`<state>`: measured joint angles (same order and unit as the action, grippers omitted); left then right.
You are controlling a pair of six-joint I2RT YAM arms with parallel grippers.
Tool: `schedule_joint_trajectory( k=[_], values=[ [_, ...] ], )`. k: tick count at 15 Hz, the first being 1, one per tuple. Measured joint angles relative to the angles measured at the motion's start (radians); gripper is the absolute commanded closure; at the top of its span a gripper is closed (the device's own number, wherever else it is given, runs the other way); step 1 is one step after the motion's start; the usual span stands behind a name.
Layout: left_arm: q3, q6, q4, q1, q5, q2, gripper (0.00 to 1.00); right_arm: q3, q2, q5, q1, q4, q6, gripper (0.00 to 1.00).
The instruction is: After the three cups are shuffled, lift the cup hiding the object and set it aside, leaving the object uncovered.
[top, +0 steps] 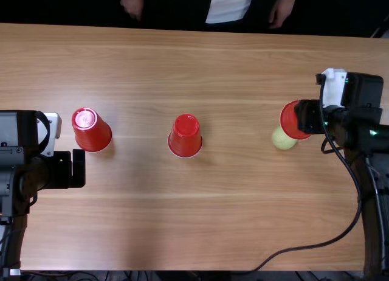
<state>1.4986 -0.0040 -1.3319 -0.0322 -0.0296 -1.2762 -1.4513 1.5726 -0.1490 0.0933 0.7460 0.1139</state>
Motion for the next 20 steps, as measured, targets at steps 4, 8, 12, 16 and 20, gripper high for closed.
schedule_joint_trajectory(
  k=[4, 8, 12, 16, 20],
  values=[
    [0.000, 0.000, 0.000, 0.000, 0.000, 0.000, 0.00, 0.112, -0.101, 0.007, 0.169, 0.001, 0.000, 1.00],
    [0.000, 0.000, 0.000, 0.000, 0.000, 0.000, 0.00, 0.239, -0.121, 0.007, 0.260, -0.013, 0.000, 1.00],
    [0.000, 0.000, 0.000, 0.007, 0.002, 0.000, 0.00, 0.340, -0.119, 0.007, 0.289, -0.014, 0.012, 1.00],
    [0.000, 0.001, 0.000, 0.013, 0.003, 0.000, 0.00, 0.407, -0.060, 0.007, 0.289, -0.142, 0.017, 0.91],
    [0.000, 0.000, 0.000, 0.013, 0.003, 0.000, 0.00, 0.426, -0.059, 0.007, 0.289, -0.220, 0.018, 0.15]
  ],
)
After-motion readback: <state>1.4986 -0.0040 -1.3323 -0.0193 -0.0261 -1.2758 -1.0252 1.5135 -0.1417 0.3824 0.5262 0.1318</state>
